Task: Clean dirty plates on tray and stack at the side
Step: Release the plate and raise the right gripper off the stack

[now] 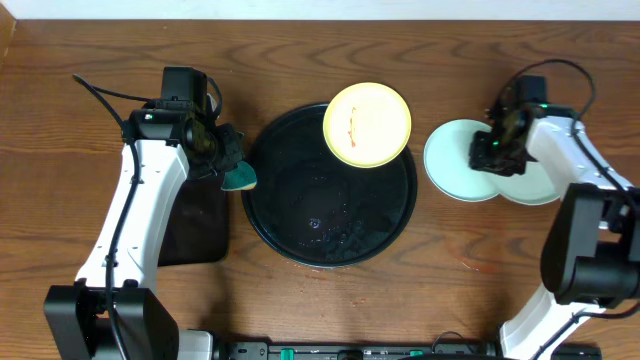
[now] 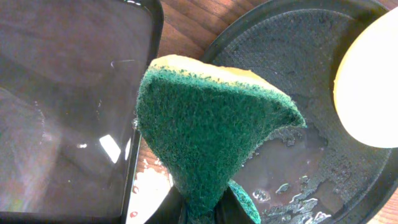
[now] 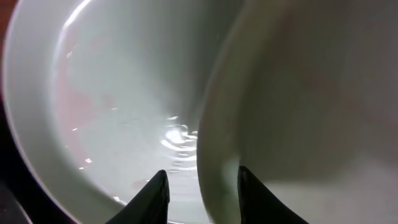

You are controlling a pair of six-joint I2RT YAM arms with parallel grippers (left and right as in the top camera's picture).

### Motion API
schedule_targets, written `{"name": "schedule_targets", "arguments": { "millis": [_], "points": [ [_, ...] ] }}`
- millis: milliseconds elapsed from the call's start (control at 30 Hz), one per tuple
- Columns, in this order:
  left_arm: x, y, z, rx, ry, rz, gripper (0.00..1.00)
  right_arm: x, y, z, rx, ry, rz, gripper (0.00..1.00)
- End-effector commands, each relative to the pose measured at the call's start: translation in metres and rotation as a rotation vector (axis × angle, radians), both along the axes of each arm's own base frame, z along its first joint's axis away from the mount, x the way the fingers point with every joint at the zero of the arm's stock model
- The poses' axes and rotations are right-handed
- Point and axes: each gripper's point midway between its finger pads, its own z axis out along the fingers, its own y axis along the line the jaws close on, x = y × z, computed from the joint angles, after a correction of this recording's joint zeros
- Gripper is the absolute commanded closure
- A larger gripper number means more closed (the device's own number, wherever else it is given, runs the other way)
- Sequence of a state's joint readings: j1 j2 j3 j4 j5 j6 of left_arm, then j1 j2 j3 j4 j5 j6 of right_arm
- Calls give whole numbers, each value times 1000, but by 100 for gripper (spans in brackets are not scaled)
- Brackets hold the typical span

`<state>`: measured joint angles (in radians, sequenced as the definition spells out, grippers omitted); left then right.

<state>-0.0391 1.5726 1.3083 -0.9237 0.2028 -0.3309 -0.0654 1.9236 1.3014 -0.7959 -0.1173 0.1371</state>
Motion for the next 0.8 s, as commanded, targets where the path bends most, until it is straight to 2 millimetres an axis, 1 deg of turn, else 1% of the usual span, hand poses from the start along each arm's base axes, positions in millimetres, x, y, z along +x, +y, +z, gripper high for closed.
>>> {"name": "schedule_targets", "arguments": {
  "millis": [0,167,333,500,633,767],
  "points": [
    [4,4,6,18,-20,-12,93,-4,27,-14,13,32,87,66],
    [4,4,6,18,-20,-12,92,-6,54,-17,19,39,158,67],
    [4,4,6,18,-20,-12,92,-4,74,-16,18,20,211,65],
    [4,4,6,18,-20,-12,93,3,81,-9,19,-5,224,65],
    [4,4,6,18,-20,-13,92,16,89,4,57,-50,254,64],
    [4,4,6,18,-20,-13,93,36,97,26,87,-112,261,64]
  ]
}}
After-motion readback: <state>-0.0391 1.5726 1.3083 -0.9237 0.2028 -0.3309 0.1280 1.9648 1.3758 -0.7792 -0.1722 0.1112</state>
